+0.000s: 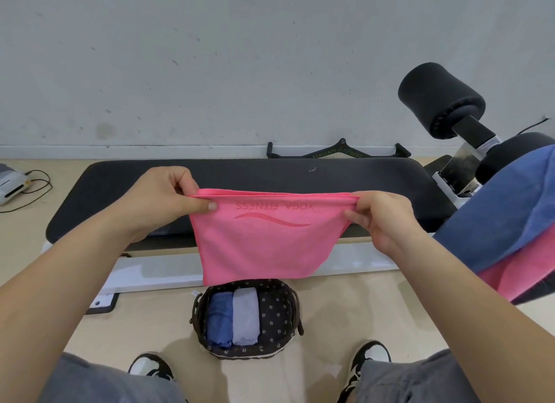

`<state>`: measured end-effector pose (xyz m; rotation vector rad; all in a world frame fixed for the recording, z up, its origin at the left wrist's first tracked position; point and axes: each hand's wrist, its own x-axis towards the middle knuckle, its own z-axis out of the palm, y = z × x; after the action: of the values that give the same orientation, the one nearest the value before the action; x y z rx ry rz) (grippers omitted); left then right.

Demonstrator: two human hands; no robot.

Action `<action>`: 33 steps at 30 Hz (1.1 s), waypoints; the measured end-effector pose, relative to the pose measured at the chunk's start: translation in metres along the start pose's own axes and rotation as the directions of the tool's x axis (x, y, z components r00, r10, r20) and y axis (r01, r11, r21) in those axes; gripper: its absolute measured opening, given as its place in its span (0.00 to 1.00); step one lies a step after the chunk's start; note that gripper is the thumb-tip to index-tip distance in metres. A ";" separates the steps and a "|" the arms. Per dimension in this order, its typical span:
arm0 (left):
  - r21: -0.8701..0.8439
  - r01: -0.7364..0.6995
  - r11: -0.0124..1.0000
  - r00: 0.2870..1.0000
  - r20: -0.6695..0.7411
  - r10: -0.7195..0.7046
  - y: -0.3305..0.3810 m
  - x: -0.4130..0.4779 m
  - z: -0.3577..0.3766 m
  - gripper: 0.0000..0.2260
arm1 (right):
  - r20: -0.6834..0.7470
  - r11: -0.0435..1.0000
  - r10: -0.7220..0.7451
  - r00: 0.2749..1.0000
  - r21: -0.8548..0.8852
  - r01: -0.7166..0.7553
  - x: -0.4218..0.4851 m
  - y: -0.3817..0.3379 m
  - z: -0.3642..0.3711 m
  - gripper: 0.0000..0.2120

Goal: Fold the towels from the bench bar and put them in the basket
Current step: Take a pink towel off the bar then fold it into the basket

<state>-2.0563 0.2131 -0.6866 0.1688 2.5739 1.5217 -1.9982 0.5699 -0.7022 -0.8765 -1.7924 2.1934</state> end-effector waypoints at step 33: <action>0.157 0.062 0.986 0.940 -0.341 -0.005 -0.003 0.042 0.013 0.05 | 0.093 0.732 -0.415 0.905 -0.556 0.394 0.035 -0.010 0.039 0.07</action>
<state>-2.0957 0.2300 -0.6985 -0.1349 2.9541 1.4315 -2.0502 0.5575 -0.7002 -0.5200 -2.3894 1.3774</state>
